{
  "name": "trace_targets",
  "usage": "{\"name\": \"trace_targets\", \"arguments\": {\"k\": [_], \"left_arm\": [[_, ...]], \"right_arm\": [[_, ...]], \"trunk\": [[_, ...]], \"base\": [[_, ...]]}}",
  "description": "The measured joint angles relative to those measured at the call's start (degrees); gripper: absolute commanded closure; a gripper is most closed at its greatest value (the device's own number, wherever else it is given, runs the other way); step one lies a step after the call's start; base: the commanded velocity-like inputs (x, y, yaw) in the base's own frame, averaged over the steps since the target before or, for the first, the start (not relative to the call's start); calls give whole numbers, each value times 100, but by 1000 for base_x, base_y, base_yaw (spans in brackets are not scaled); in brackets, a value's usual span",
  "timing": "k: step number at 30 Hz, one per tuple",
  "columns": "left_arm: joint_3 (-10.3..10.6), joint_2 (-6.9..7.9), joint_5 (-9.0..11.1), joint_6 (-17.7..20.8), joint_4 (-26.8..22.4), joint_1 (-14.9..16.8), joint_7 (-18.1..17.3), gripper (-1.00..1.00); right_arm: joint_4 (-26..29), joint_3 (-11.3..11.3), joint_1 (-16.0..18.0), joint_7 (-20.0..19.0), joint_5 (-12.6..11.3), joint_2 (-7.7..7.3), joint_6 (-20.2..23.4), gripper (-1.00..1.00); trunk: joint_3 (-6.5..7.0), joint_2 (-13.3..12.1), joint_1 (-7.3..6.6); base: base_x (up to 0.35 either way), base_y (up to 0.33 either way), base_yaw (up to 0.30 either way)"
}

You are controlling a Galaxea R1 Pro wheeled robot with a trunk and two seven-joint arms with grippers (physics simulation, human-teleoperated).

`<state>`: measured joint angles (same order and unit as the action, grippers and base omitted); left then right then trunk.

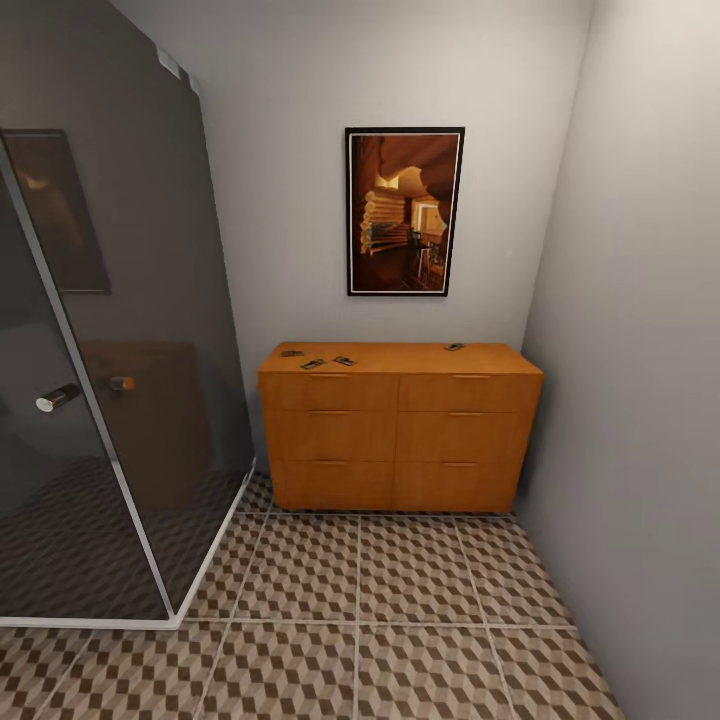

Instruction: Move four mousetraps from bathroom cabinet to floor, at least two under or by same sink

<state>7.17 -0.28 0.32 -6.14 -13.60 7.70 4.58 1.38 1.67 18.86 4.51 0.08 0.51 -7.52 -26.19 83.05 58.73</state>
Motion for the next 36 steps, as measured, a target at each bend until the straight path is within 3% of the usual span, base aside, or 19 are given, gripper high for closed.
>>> {"name": "trace_targets", "arguments": {"k": [29, 36], "left_arm": [[-1, -16, 13, 0, 8, 0, 0, -100], [0, -17, 11, 0, 11, 0, 0, -100]], "right_arm": [[0, -2, 0, -13, -9, 3, -3, -100], [0, -1, 0, -35, -12, 62, -4, -100]], "trunk": [[0, 0, 0], [0, 0, 0]], "base": [[0, 0, 0], [0, 0, 0]]}}
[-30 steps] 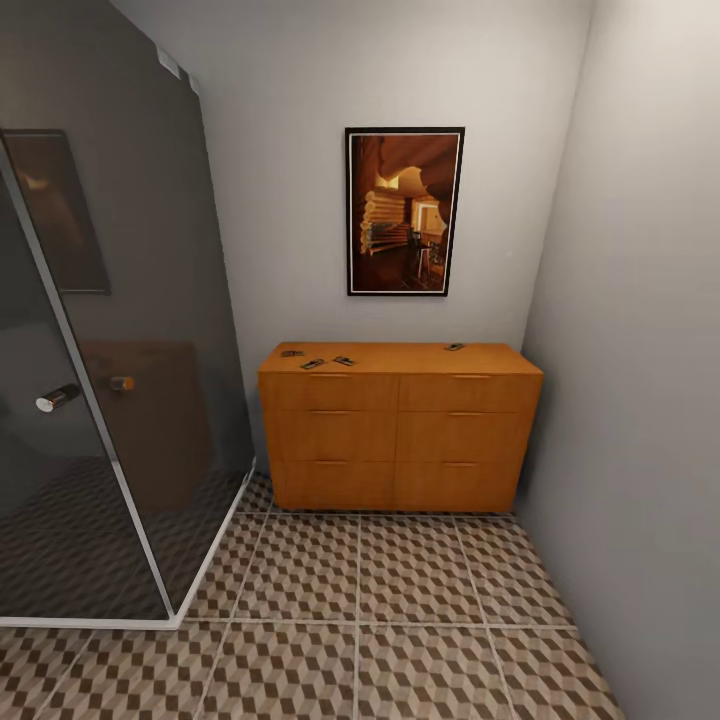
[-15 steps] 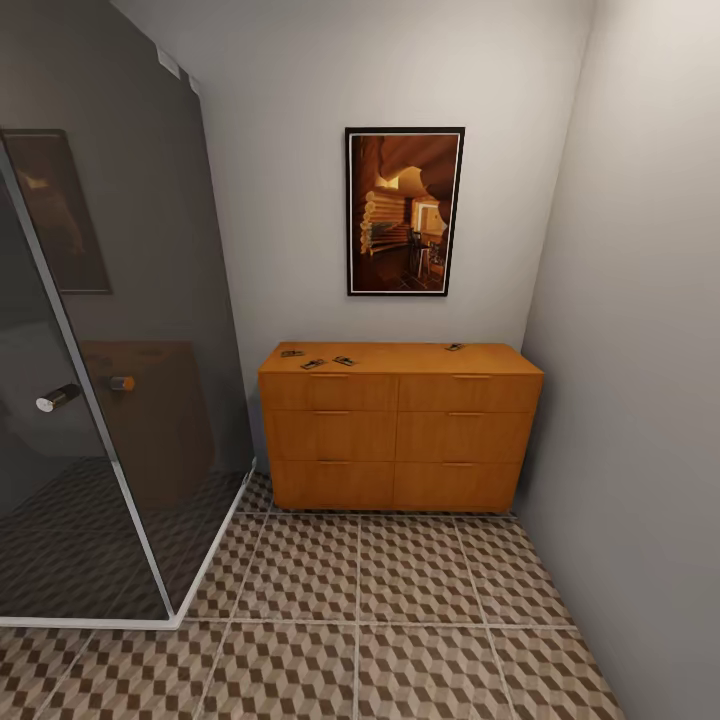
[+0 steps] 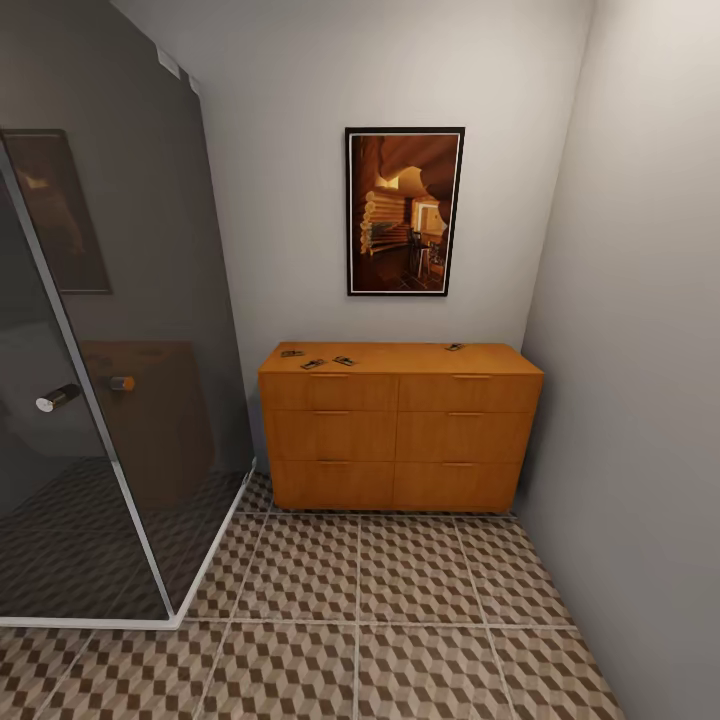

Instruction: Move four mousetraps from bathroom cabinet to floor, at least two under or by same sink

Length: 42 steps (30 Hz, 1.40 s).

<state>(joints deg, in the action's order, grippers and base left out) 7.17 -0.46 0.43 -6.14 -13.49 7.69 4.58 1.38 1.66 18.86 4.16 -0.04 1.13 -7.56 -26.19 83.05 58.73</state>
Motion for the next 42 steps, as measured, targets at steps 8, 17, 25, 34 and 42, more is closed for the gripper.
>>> {"name": "trace_targets", "arguments": {"k": [8, 17, 25, 34, 42], "left_arm": [[0, 0, -3, 0, 50, 1, -7, -100], [0, -14, -3, -5, 65, 2, -8, -100], [1, -17, -3, -4, 62, 2, -8, -100], [0, -18, -3, -4, 63, 3, -8, -100], [-6, -1, -5, -19, 59, 0, -2, -100]], "right_arm": [[-3, -6, 0, 0, -6, 280, 8, -100], [28, -11, 0, 3, 9, 362, -16, -100], [2872, -15, 13, 107, 43, 293, 974, -100], [6957, -15, 264, 124, 55, 138, 4324, -100], [8858, -2, 630, 72, 38, -40, 5865, -100]], "trunk": [[0, 0, 0], [0, 0, 0], [1, 0, 0], [1, 0, 0], [0, 0, 0]], "base": [[0, 0, 0], [0, 0, 0], [0, 0, 0], [0, 0, 0], [0, 0, 0]]}}
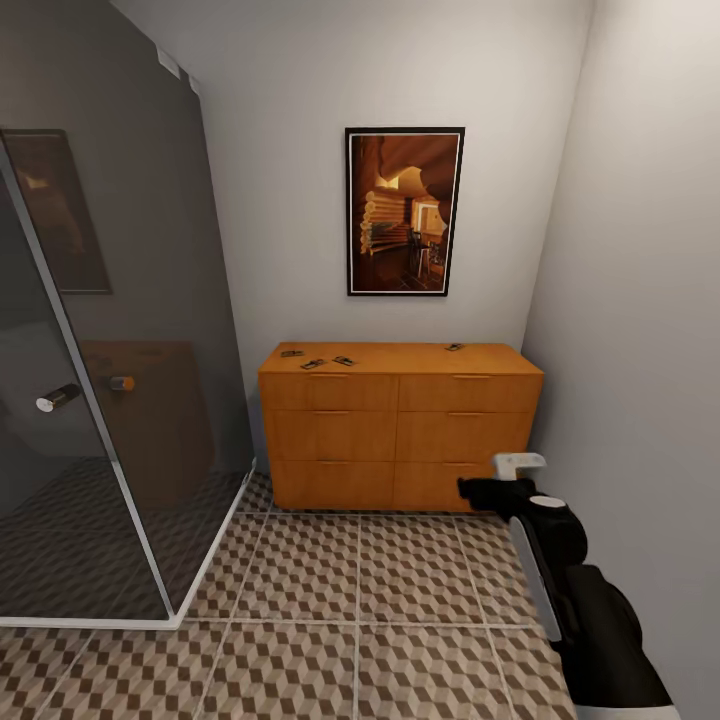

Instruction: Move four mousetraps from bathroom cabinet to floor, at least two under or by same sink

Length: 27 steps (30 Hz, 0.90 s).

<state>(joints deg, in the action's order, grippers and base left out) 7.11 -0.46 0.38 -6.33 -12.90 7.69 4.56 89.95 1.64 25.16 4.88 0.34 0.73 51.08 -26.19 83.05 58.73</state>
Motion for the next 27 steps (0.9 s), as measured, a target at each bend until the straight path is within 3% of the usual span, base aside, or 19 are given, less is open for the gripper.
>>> {"name": "trace_targets", "arguments": {"k": [3, 5, 6, 11, 27], "left_arm": [[-9, 15, 1, -49, -4, 0, 5, -100], [-18, 76, 1, -262, -5, 1, 17, -100], [-24, 157, 4, -597, -2, 1, 22, -100], [-20, 236, 15, -1057, 18, 2, 26, -100], [-16, 321, 15, -1269, 184, 1, 20, -100]], "right_arm": [[53, 2, 10, -23, -8, -34, -37, -100], [84, 3, 16, -45, -15, -52, -209, -100], [91, 4, 15, -54, -18, -59, -395, -100], [87, 4, 12, -60, -33, -63, -530, -100], [1, 13, 2, -53, -34, -39, -575, -100]], "trunk": [[0, 0, 0], [0, 0, 0], [0, 0, 0], [0, 0, 0], [0, 0, 0]], "base": [[0, 0, 0], [0, 0, 0], [0, 0, 0], [0, 0, 0], [0, 0, 0]]}}
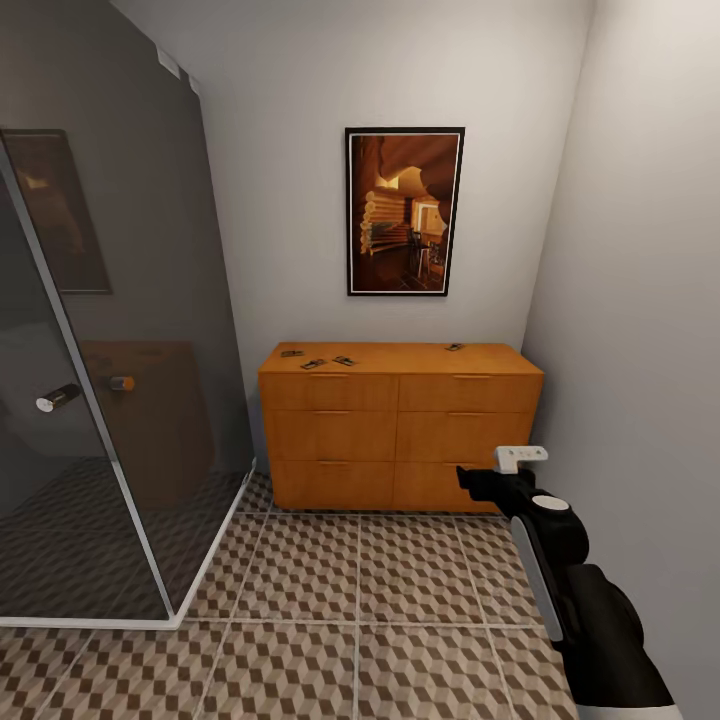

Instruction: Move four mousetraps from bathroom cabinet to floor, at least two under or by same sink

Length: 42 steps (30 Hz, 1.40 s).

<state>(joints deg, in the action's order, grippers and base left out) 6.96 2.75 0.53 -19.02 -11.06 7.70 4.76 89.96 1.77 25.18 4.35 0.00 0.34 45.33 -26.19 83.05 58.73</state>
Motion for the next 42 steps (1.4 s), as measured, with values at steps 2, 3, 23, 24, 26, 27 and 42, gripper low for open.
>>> {"name": "trace_targets", "arguments": {"k": [2, 3, 23, 24, 26, 27, 42], "left_arm": [[4, -5, 2, 6, 134, 0, 2, -100], [2, -9, 1, 8, 292, -1, 6, -100], [13, 123, 4, 88, 1525, -146, 58, -100], [13, 117, 4, 88, 1525, -148, 57, -100], [13, 106, 2, 87, 1524, -150, 55, -100], [13, 98, 1, 87, 1523, -151, 54, -100], [12, 52, -2, 86, 1522, -155, 51, -100]], "right_arm": [[-1, -4, 0, 1, 9, -3, 0, -100], [-1, -6, 0, 1, 13, -5, 0, -100], [-1, -20, 0, 57, 34, -11, 16, -100], [-1, -20, 0, 57, 34, -11, 16, -100], [-1, -19, 0, 56, 34, -11, 17, -100], [-1, -19, 0, 56, 34, -11, 17, -100], [-1, -18, 0, 41, 34, -16, 17, -100]], "trunk": [[0, 0, 0], [0, 0, 0], [0, 0, 0], [0, 0, 0], [0, 0, 0], [0, 0, 0], [-10, 0, 0]], "base": [[0, 0, 0], [0, 0, 0], [0, 0, 0], [0, 0, 0], [0, 0, 0], [0, 0, 0], [1, 0, 0]]}}
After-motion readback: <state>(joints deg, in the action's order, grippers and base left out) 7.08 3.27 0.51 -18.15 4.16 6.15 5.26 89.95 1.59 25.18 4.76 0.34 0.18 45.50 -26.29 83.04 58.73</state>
